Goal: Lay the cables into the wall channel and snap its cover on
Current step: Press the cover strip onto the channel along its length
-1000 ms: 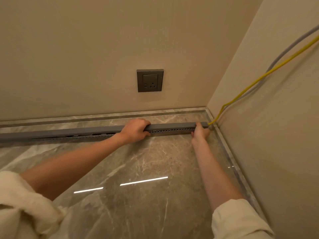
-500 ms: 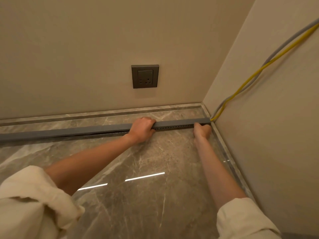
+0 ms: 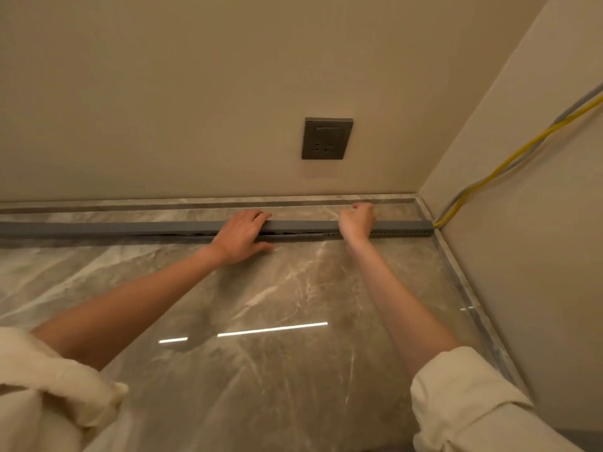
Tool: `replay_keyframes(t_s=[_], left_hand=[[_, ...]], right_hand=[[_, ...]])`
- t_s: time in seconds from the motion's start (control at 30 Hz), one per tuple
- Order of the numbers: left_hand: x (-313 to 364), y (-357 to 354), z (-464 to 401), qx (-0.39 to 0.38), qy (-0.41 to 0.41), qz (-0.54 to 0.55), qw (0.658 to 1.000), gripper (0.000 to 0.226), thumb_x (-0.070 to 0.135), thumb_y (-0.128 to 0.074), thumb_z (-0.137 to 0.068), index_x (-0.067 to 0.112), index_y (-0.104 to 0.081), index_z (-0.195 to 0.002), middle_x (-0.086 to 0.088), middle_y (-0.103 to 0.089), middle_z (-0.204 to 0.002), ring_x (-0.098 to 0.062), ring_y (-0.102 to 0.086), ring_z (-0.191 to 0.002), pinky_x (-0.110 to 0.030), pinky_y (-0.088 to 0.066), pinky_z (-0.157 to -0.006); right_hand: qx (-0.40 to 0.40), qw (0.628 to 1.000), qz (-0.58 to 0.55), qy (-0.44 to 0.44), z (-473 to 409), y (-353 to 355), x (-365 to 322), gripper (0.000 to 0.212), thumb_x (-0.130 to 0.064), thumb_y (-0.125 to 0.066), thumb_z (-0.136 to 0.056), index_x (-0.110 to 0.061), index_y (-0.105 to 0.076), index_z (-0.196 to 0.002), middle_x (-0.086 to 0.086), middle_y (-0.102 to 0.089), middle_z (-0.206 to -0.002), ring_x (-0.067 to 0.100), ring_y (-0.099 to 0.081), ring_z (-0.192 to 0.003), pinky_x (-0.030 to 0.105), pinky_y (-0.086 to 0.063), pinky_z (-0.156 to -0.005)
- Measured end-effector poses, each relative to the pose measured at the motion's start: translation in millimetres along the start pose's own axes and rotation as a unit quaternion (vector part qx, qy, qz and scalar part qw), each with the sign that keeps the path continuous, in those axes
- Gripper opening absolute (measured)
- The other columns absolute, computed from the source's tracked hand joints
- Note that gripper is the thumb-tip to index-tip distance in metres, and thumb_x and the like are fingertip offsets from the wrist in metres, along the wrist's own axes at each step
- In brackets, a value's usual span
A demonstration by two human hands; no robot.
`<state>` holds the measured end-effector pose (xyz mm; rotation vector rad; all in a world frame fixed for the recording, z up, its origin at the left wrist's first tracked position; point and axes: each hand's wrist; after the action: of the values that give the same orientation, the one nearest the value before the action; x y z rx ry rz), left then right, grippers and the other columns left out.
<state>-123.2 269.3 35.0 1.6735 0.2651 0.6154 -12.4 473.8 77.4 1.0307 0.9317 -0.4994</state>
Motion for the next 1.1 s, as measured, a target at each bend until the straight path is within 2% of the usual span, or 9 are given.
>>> replay_keyframes(t_s=[0.2, 0.4, 0.57, 0.73, 0.87, 0.97, 1.1], left_hand=[[-80, 38, 71, 0.001, 0.093, -0.014, 0.996, 0.074, 0.04, -0.068, -0.08, 0.009, -0.035, -0.138, -0.017, -0.047, -0.136, -0.033, -0.043, -0.125, -0.043, -0.034, -0.107], [-150, 66, 133, 0.029, 0.126, -0.021, 0.991, 0.059, 0.037, -0.063, -0.085, 0.006, -0.044, -0.131, -0.016, -0.053, -0.129, -0.033, -0.047, -0.12, -0.044, -0.037, -0.103], [-196, 87, 171, 0.05, 0.142, -0.019, 0.988, 0.047, 0.032, -0.055, -0.09, 0.006, -0.047, -0.128, -0.015, -0.054, -0.126, -0.032, -0.049, -0.117, -0.043, -0.038, -0.1], [-248, 108, 205, 0.035, 0.172, -0.021, 0.984, 0.048, 0.03, -0.056, -0.089, 0.008, -0.045, -0.13, -0.014, -0.053, -0.129, -0.031, -0.048, -0.118, -0.043, -0.037, -0.102], [-290, 128, 230, 0.036, 0.189, -0.023, 0.981, 0.051, 0.029, -0.061, -0.087, 0.006, -0.047, -0.13, -0.017, -0.053, -0.127, -0.033, -0.049, -0.117, -0.042, -0.038, -0.099], [-322, 140, 246, 0.036, 0.209, -0.027, 0.977, 0.054, 0.026, -0.066, -0.084, 0.006, -0.047, -0.13, -0.018, -0.053, -0.128, -0.034, -0.048, -0.118, -0.043, -0.039, -0.099], [-356, 148, 258, 0.029, 0.222, -0.03, 0.974, 0.058, 0.025, -0.072, -0.078, 0.007, -0.049, -0.128, -0.017, -0.055, -0.128, -0.034, -0.049, -0.119, -0.046, -0.04, -0.1]], right_hand=[[-0.103, 0.992, 0.058, 0.048, 67, -76, -31, 0.032, -0.01, -0.049, -0.089, -0.005, -0.047, -0.12, 0.017, -0.037, -0.134, 0.032, -0.045, -0.118, 0.036, -0.04, -0.099], [-0.177, 0.974, 0.091, 0.105, 135, -148, -55, 0.026, -0.007, -0.047, -0.088, -0.005, -0.053, -0.113, 0.017, -0.043, -0.128, 0.031, -0.045, -0.118, 0.039, -0.041, -0.102], [-0.208, 0.955, 0.119, 0.173, 176, -201, -72, 0.017, -0.009, -0.051, -0.09, -0.008, -0.055, -0.106, 0.012, -0.05, -0.117, 0.028, -0.05, -0.113, 0.041, -0.044, -0.099], [-0.236, 0.926, 0.158, 0.25, 211, -253, -89, 0.017, -0.007, -0.052, -0.088, -0.01, -0.056, -0.104, 0.012, -0.049, -0.117, 0.027, -0.048, -0.112, 0.036, -0.041, -0.099], [-0.234, 0.887, 0.215, 0.334, 238, -292, -103, 0.02, -0.01, -0.053, -0.088, -0.011, -0.054, -0.108, 0.012, -0.049, -0.12, 0.028, -0.043, -0.116, 0.036, -0.037, -0.1], [-0.259, 0.837, 0.241, 0.416, 257, -317, -116, 0.024, -0.012, -0.054, -0.087, -0.011, -0.054, -0.111, 0.011, -0.05, -0.119, 0.028, -0.041, -0.116, 0.037, -0.035, -0.099], [-0.305, 0.761, 0.26, 0.51, 274, -351, -129, 0.028, -0.018, -0.06, -0.087, -0.012, -0.056, -0.114, 0.007, -0.052, -0.116, 0.024, -0.045, -0.113, 0.037, -0.042, -0.096]])
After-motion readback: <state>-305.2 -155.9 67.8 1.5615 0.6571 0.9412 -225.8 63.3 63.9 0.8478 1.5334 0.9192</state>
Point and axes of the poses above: each hand's wrist, its own z-axis away from the middle knuckle, its own y-axis out of the back of the hand, x = y × z
